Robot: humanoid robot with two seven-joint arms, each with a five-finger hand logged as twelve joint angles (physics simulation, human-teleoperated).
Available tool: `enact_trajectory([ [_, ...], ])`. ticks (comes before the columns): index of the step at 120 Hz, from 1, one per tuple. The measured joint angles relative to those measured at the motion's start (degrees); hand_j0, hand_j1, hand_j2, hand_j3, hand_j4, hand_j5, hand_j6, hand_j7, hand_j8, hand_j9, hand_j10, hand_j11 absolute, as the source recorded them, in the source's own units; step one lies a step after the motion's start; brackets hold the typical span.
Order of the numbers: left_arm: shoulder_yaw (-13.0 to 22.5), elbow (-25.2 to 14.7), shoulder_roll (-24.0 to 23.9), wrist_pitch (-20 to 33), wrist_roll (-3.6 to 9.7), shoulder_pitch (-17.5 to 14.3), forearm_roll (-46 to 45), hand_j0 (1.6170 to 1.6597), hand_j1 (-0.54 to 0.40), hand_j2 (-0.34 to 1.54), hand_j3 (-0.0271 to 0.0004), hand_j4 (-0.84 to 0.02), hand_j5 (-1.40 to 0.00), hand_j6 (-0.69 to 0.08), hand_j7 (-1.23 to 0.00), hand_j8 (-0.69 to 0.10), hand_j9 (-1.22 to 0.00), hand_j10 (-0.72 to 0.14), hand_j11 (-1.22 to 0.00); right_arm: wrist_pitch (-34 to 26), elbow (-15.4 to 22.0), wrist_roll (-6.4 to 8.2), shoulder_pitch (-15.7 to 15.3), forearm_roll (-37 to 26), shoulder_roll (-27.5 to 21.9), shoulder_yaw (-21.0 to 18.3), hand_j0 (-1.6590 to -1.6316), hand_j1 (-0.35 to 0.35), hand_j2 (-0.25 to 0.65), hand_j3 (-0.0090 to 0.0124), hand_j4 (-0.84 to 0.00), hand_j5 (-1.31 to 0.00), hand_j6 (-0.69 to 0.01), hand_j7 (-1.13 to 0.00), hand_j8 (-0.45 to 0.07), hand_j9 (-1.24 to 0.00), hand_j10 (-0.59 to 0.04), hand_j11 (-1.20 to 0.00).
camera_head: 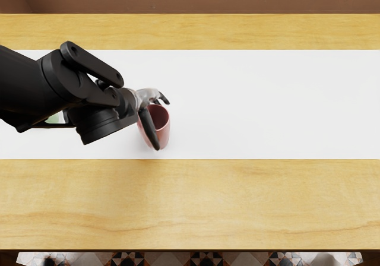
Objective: Pick up cup and place in cup with left hand
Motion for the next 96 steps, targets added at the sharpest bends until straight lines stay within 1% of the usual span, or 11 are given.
enact_trajectory([
  [9,-0.12,0.05,-0.09,-0.16,0.01,-0.01,-0.97,1.6576,-0.014,0.07,0.0,-0.325,-0.42,-0.325,-0.42,-0.325,-0.42,-0.325,-0.42,0.0,0.0,0.0,0.0,0.0,0.0,0.0,-1.6581,-0.331,-0.003,0.0,-0.015,-0.02,-0.015,-0.02,-0.015,-0.02,-0.015,-0.02],
  [14,-0.16,0.08,-0.09,-0.27,0.02,-0.01,-1.37,1.6567,-0.028,0.09,0.0,-0.369,-0.49,-0.369,-0.49,-0.29,-0.49,-0.366,-0.49,0.0,0.0,0.0,0.0,0.0,0.0,0.0,-1.6581,-0.331,-0.003,0.0,-0.015,-0.02,-0.015,-0.02,-0.015,-0.02,-0.015,-0.02],
  [31,-0.2,0.08,-0.09,-0.66,0.08,-0.09,-2.16,1.6544,-0.071,0.13,0.0,-0.417,-0.68,-0.265,-0.67,-0.178,-0.65,-0.28,-0.64,0.0,0.0,0.0,0.0,0.0,0.0,0.0,-1.6581,-0.331,-0.003,0.0,-0.015,-0.02,-0.015,-0.02,-0.015,-0.02,-0.015,-0.02],
  [45,-0.2,0.0,-0.09,-0.81,0.07,-1.04,-2.61,1.6527,-0.108,0.12,0.0,-0.438,-0.77,-0.2,-0.74,-0.109,-0.72,-0.228,-0.71,0.0,0.0,0.0,0.0,0.0,0.0,0.0,-1.6581,-0.331,-0.003,0.0,-0.015,-0.02,-0.015,-0.02,-0.015,-0.02,-0.015,-0.02],
  [49,-0.11,-0.01,-0.02,-0.87,0.11,-1.66,-2.69,1.6523,-0.111,0.1,0.0,-0.426,-0.8,-0.195,-0.75,-0.114,-0.74,-0.218,-0.72,0.0,0.0,0.0,0.0,0.0,0.0,0.0,-1.6581,-0.331,-0.003,0.0,-0.015,-0.02,-0.015,-0.02,-0.015,-0.02,-0.015,-0.02],
  [51,-0.03,0.01,-0.01,-0.91,0.14,-1.83,-2.72,1.6525,-0.123,0.09,0.0,-0.396,-0.81,-0.177,-0.76,-0.066,-0.75,-0.211,-0.72,0.0,0.0,0.0,0.0,0.0,0.0,0.0,-1.6581,-0.331,-0.003,0.0,-0.015,-0.02,-0.015,-0.02,-0.015,-0.02,-0.015,-0.02],
  [61,0.38,-0.03,1.36,-0.77,0.18,-3.64,-2.84,1.652,-0.103,0.06,0.0,-0.433,-0.8,-0.224,-0.75,-0.115,-0.75,-0.257,-0.73,0.0,0.0,0.0,0.0,0.0,0.0,0.0,-1.6581,-0.331,-0.003,0.0,-0.015,-0.02,-0.015,-0.02,-0.015,-0.02,-0.015,-0.02],
  [68,1.23,-0.08,3.13,-0.83,0.55,-6.11,-2.97,1.6524,-0.126,0.04,0.0,-0.421,-0.8,-0.198,-0.76,-0.065,-0.74,-0.271,-0.72,0.0,0.0,0.0,0.0,0.0,0.0,0.0,-1.6581,-0.331,-0.003,0.0,-0.015,-0.02,-0.015,-0.02,-0.015,-0.02,-0.015,-0.02],
  [72,1.87,-0.08,4.08,-0.85,1.01,-7.02,-2.79,1.6522,-0.11,0.04,0.0,-0.448,-0.79,-0.235,-0.75,-0.13,-0.73,-0.28,-0.72,0.0,0.0,0.0,0.0,0.0,0.0,0.0,-1.6581,-0.331,-0.003,0.0,-0.015,-0.02,-0.015,-0.02,-0.015,-0.02,-0.015,-0.02],
  [78,2.9,-0.07,5.08,-0.87,1.49,-7.85,-2.63,1.6522,-0.099,0.05,0.0,-0.467,-0.77,-0.254,-0.74,-0.151,-0.73,-0.303,-0.71,0.0,0.0,0.0,0.0,0.0,0.0,0.0,-1.6581,-0.331,-0.003,0.0,-0.015,-0.02,-0.015,-0.02,-0.015,-0.02,-0.015,-0.02],
  [96,8.28,-0.05,8.74,-0.77,2.06,-10.82,-2.42,1.6519,-0.13,0.07,0.0,-0.5,-0.74,-0.274,-0.73,-0.175,-0.72,-0.32,-0.71,0.0,0.0,0.0,0.0,0.0,0.0,0.0,-1.6581,-0.331,-0.003,0.0,-0.015,-0.02,-0.015,-0.02,-0.015,-0.02,-0.015,-0.02],
])
